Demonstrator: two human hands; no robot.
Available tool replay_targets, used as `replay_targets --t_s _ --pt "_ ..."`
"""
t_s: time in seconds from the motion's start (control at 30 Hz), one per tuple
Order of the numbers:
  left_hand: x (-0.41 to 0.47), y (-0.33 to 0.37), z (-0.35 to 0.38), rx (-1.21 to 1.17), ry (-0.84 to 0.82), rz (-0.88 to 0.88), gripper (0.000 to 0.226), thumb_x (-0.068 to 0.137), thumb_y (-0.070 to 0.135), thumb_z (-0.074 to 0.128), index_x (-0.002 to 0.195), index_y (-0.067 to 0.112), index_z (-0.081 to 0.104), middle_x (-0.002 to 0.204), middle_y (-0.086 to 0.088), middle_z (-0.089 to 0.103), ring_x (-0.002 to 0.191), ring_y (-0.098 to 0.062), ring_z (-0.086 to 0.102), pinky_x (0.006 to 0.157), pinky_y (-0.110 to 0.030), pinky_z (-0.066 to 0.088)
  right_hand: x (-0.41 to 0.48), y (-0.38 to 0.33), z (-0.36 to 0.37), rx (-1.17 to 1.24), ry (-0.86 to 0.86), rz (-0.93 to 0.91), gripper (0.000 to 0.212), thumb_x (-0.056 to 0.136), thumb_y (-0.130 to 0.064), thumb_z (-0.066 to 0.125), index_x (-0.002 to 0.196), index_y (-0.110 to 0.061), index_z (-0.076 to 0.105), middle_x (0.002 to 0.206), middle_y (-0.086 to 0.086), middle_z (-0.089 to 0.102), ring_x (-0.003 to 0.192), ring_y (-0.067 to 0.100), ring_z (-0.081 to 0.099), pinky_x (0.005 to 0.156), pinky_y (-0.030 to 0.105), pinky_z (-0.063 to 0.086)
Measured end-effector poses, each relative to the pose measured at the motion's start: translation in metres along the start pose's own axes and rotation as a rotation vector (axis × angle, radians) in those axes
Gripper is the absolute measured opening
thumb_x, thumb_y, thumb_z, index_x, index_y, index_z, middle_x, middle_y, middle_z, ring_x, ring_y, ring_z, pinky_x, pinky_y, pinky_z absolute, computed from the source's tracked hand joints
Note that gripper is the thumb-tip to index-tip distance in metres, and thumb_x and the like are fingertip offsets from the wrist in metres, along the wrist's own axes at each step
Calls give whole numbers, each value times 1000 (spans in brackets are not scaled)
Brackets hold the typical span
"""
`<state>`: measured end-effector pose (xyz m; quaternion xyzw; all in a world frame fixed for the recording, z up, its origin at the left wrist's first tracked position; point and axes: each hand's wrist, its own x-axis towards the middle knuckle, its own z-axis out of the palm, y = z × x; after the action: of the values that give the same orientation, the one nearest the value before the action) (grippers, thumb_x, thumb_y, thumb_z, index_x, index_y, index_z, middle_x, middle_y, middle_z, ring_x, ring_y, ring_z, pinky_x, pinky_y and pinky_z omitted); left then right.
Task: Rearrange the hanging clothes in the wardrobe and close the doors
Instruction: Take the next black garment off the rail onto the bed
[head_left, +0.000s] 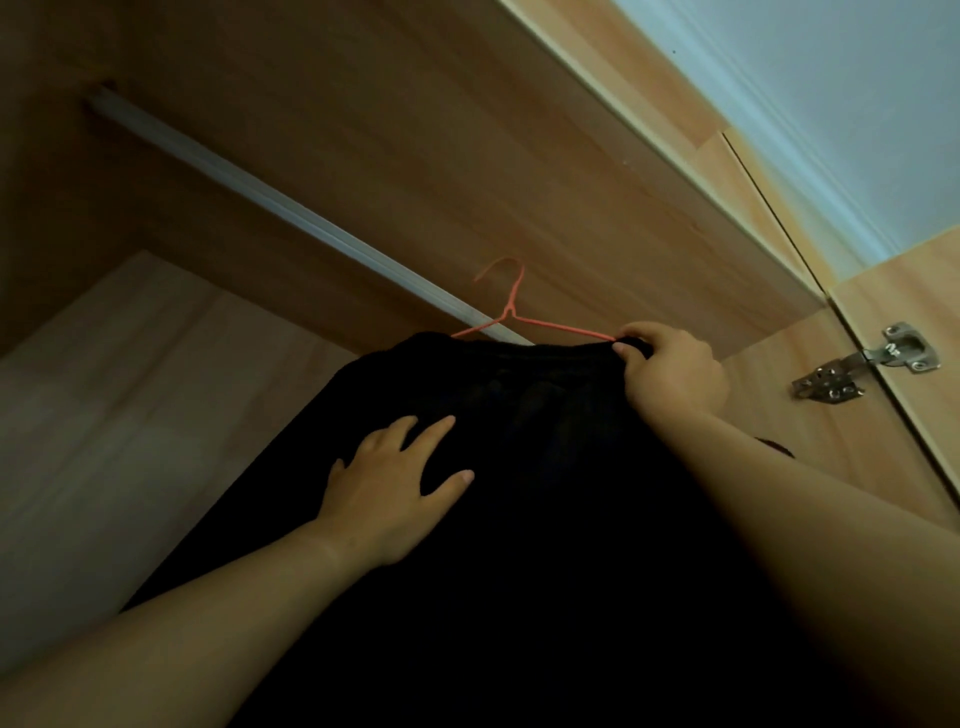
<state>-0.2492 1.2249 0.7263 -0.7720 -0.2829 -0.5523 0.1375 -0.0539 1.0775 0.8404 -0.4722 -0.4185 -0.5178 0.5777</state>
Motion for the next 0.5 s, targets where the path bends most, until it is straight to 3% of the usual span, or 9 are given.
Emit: replay_targets --t_s 0.13,0.23,0.37,0.5 --pt "-29 0 -10 -41 118 34 74 75 79 18 144 50 13 155 8 17 142 -18 16 112 -49 25 -16 13 -22 102 -49 -24 7 89 -33 60 87 -36 66 102 -7 67 98 19 60 69 25 38" --pt "-64 -3 -14 -43 278 69 76 75 75 17 144 44 25 151 5 27 138 -18 23 111 -45 27 -54 30 -36 170 -98 -59 19 85 -33 64 69 -42 61 90 -12 67 93 14 61 77 31 49" --pt "-116 -11 -4 111 373 137 67 82 67 20 140 38 36 133 0 41 124 -23 39 102 -55 33 -127 43 -56 214 -134 -10 10 81 -37 68 76 -44 65 89 -17 68 91 6 61 78 26 45" --pt "-157 -21 7 177 315 115 61 85 63 25 139 36 35 135 -6 40 123 -25 39 99 -48 35 -203 50 -69 260 -184 25 12 77 -36 70 78 -47 67 90 -18 70 92 6 64 87 34 50"
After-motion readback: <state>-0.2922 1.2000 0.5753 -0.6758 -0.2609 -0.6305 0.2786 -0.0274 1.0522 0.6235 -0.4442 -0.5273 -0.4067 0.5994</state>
